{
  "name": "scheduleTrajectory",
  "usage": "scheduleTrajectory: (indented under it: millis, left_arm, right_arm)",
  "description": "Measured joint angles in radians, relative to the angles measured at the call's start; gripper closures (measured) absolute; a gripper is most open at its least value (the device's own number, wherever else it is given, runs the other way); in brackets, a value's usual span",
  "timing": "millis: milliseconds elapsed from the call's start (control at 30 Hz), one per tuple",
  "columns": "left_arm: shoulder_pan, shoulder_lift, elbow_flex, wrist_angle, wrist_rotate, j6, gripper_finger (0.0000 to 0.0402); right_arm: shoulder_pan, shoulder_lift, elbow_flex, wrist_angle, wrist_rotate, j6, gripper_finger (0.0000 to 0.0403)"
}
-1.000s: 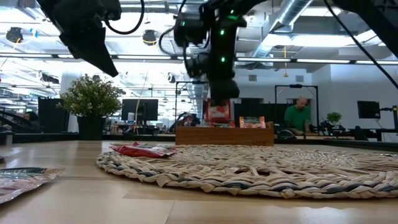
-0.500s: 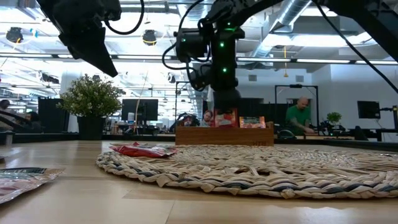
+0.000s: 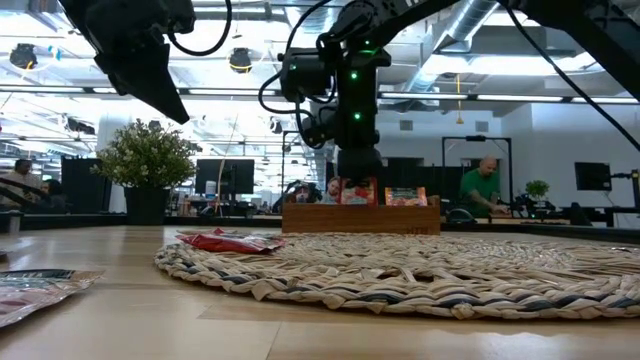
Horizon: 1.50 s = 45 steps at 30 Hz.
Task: Pick & Place Tea
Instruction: Put the red tea bag into the middle section of the wooden organizer
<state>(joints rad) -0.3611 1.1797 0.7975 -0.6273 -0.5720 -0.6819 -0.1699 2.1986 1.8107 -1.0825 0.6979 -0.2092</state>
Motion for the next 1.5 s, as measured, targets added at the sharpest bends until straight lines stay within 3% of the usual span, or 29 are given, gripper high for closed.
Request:
scheduleTrajectory:
  millis: [833, 1000, 1267, 1500]
  left_arm:
    - [0.0, 0.0, 0.0, 0.0, 0.0, 0.0, 0.0401]
    - [0.0, 0.0, 0.0, 0.001, 0.0, 0.0, 0.0401]
    - [0.0, 0.0, 0.0, 0.001, 0.0, 0.0, 0.0401]
    - [0.0, 0.0, 0.0, 0.001, 0.0, 0.0, 0.0401]
  right_arm:
    - [-0.007, 0.0, 0.0, 0.0, -0.057, -0.004, 0.0401]
    - [-0.017, 0.0, 0.0, 0.002, -0.126, -0.007, 0.0366]
    - [-0.023, 0.0, 0.0, -0.008, -0.124, -0.002, 0.0287]
    - [-0.007, -0.008, 0.0, -0.051, -0.116, -0.007, 0.0254]
